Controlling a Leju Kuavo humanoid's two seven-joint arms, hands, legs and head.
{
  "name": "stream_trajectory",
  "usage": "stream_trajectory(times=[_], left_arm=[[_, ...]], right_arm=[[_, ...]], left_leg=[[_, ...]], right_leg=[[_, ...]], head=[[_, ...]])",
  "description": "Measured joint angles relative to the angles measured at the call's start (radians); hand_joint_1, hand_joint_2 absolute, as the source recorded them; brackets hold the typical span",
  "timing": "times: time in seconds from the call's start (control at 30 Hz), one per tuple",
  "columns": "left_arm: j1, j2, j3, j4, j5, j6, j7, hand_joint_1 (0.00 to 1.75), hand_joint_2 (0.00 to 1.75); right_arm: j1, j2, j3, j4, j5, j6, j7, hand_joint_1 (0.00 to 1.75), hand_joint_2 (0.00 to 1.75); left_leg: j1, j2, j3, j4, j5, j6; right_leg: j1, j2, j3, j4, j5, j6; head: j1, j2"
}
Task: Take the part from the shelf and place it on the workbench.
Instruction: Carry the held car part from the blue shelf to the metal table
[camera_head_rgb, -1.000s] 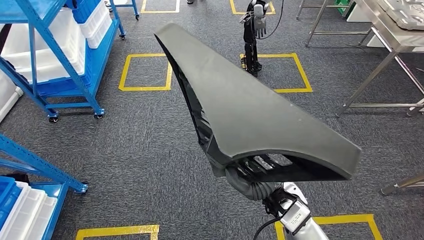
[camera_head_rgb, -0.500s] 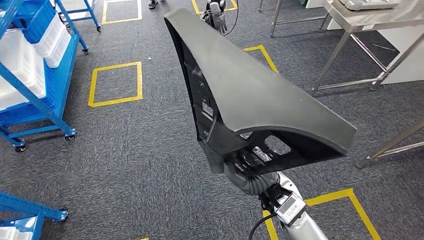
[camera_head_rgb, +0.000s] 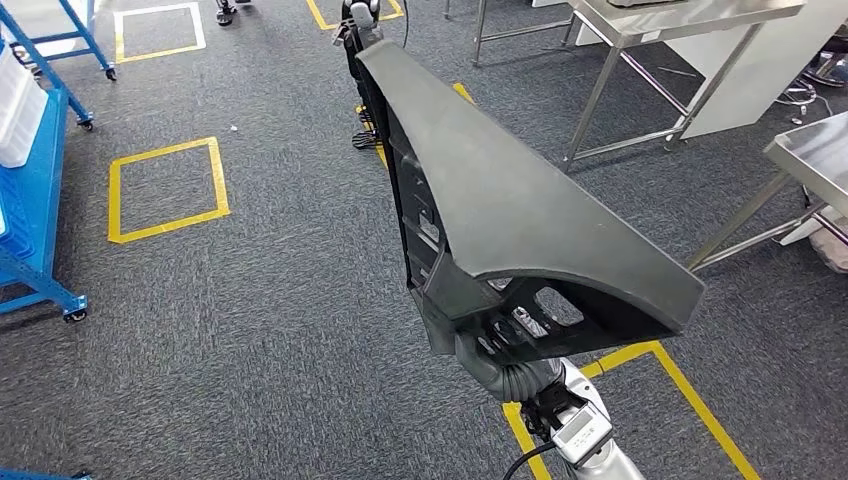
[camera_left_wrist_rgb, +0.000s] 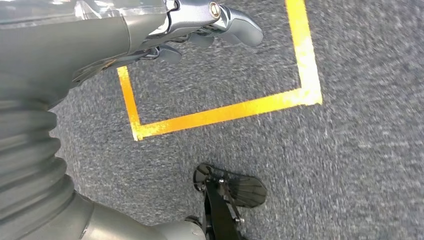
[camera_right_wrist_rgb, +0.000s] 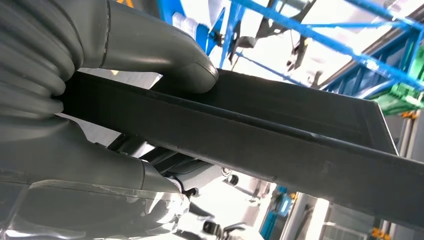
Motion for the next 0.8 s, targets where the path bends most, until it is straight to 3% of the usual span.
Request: stream_trajectory(times=[0.03, 0.1, 0.17, 0.23, 0.3, 0.37, 0.4, 0.43, 0.47, 0.5, 0.53, 0.6, 0.67, 0.73, 0.8], left_arm=[[0.0, -0.003, 0.0, 0.0, 0.0, -0.001, 0.0, 0.0, 1.75], [-0.001, -0.007, 0.0, 0.0, 0.0, -0.004, 0.002, 0.0, 1.75], [-0.003, -0.011, 0.0, 0.0, -0.001, -0.008, 0.008, 0.0, 1.75], [-0.007, -0.015, 0.0, 0.0, -0.002, -0.016, 0.013, 0.0, 1.75], [-0.01, -0.019, 0.0, 0.0, -0.005, -0.025, 0.018, 0.0, 1.75], [-0.01, -0.022, -0.001, 0.0, -0.01, -0.028, 0.027, 0.0, 1.75], [-0.009, -0.025, -0.001, 0.0, -0.013, -0.028, 0.032, 0.0, 1.75], [-0.009, -0.027, -0.002, 0.0, -0.015, -0.029, 0.036, 0.0, 1.75], [-0.008, -0.031, -0.002, 0.0, -0.017, -0.029, 0.04, 0.0, 1.75], [-0.007, -0.034, -0.003, 0.0, -0.018, -0.03, 0.044, 0.0, 1.75], [-0.007, -0.037, -0.004, 0.0, -0.018, -0.031, 0.047, 0.0, 1.75], [-0.006, -0.041, -0.004, 0.0, -0.018, -0.031, 0.051, 0.0, 1.75], [-0.008, -0.044, -0.005, 0.001, -0.019, -0.031, 0.052, 0.0, 1.75], [-0.012, -0.05, -0.006, 0.001, -0.02, -0.03, 0.052, 0.0, 1.75], [-0.013, -0.055, -0.007, 0.001, -0.02, -0.029, 0.052, 0.0, 1.75]], right_arm=[[0.002, 0.0, -0.004, 0.0, 0.0, 0.004, 0.0, 1.75, 1.75], [0.003, 0.0, -0.011, -0.004, 0.0, 0.01, 0.0, 1.75, 1.75], [0.003, 0.0, -0.016, -0.008, 0.001, 0.015, 0.0, 1.75, 1.75], [0.005, 0.0, -0.02, -0.01, 0.002, 0.019, 0.0, 1.75, 1.75], [0.005, -0.001, -0.025, -0.015, 0.003, 0.02, 0.0, 1.75, 1.75], [0.005, -0.001, -0.028, -0.017, 0.004, 0.018, 0.005, 1.75, 1.75], [0.005, -0.001, -0.03, -0.017, 0.007, 0.016, 0.01, 1.75, 1.75], [0.006, -0.001, -0.031, -0.017, 0.011, 0.014, 0.016, 1.75, 1.75], [0.007, -0.001, -0.033, -0.017, 0.014, 0.013, 0.023, 1.75, 1.75], [0.007, -0.001, -0.035, -0.017, 0.016, 0.014, 0.029, 1.75, 1.75], [0.006, -0.001, -0.037, -0.018, 0.017, 0.016, 0.035, 1.75, 1.75], [0.001, -0.001, -0.042, -0.02, 0.017, 0.025, 0.046, 1.75, 1.75], [-0.005, -0.001, -0.046, -0.02, 0.016, 0.03, 0.052, 1.75, 1.75], [-0.007, -0.002, -0.051, -0.021, 0.016, 0.031, 0.055, 1.75, 1.75], [-0.009, -0.003, -0.058, -0.024, 0.017, 0.03, 0.055, 1.75, 1.75]], left_leg=[[0.0, 0.011, 0.003, 0.0, -0.002, -0.002], [-0.004, 0.028, 0.009, 0.0, -0.007, -0.01], [-0.007, 0.044, 0.014, 0.0, -0.012, -0.02], [-0.005, 0.057, 0.018, -0.001, -0.016, -0.033], [-0.001, 0.029, 0.008, 0.031, -0.042, -0.044], [0.001, -0.019, -0.043, 0.148, -0.104, -0.049], [0.001, -0.031, -0.08, 0.224, -0.135, -0.051], [0.001, -0.035, -0.111, 0.283, -0.152, -0.051], [0.001, -0.037, -0.127, 0.307, -0.148, -0.05], [0.001, -0.039, -0.122, 0.287, -0.122, -0.048], [0.001, -0.045, -0.099, 0.226, -0.081, -0.045], [0.003, -0.084, -0.038, 0.078, -0.011, -0.037], [0.001, -0.112, -0.011, 0.008, 0.006, -0.029], [0.0, -0.098, -0.007, 0.001, 0.006, -0.02], [0.003, -0.074, -0.002, -0.009, 0.011, -0.007]], right_leg=[[0.0, -0.011, 0.038, -0.072, 0.036, -0.002], [0.007, -0.049, 0.109, -0.207, 0.08, -0.014], [0.016, -0.065, 0.128, -0.251, 0.084, -0.026], [0.016, -0.043, 0.127, -0.255, 0.088, -0.036], [0.01, -0.023, 0.132, -0.262, 0.093, -0.047], [0.008, -0.004, 0.136, -0.265, 0.095, -0.055], [0.009, 0.007, 0.137, -0.265, 0.094, -0.057], [0.01, 0.021, 0.138, -0.264, 0.094, -0.058], [0.011, 0.035, 0.14, -0.264, 0.093, -0.058], [0.012, 0.049, 0.142, -0.263, 0.093, -0.058], [0.013, 0.062, 0.145, -0.263, 0.092, -0.057], [0.013, 0.087, 0.146, -0.26, 0.09, -0.052], [0.01, 0.107, 0.139, -0.257, 0.091, -0.042], [0.008, 0.125, 0.133, -0.257, 0.093, -0.029], [0.01, 0.097, 0.12, -0.233, 0.076, -0.02]], head=[[0.0, 0.0], [-0.001, 0.0], [-0.002, 0.0], [-0.002, 0.0], [-0.003, 0.0], [-0.004, 0.0], [-0.006, 0.0], [-0.006, 0.0], [-0.006, 0.0], [-0.006, 0.0], [-0.006, 0.0], [-0.006, 0.0], [-0.006, 0.0], [-0.006, 0.0], [-0.002, 0.0]])
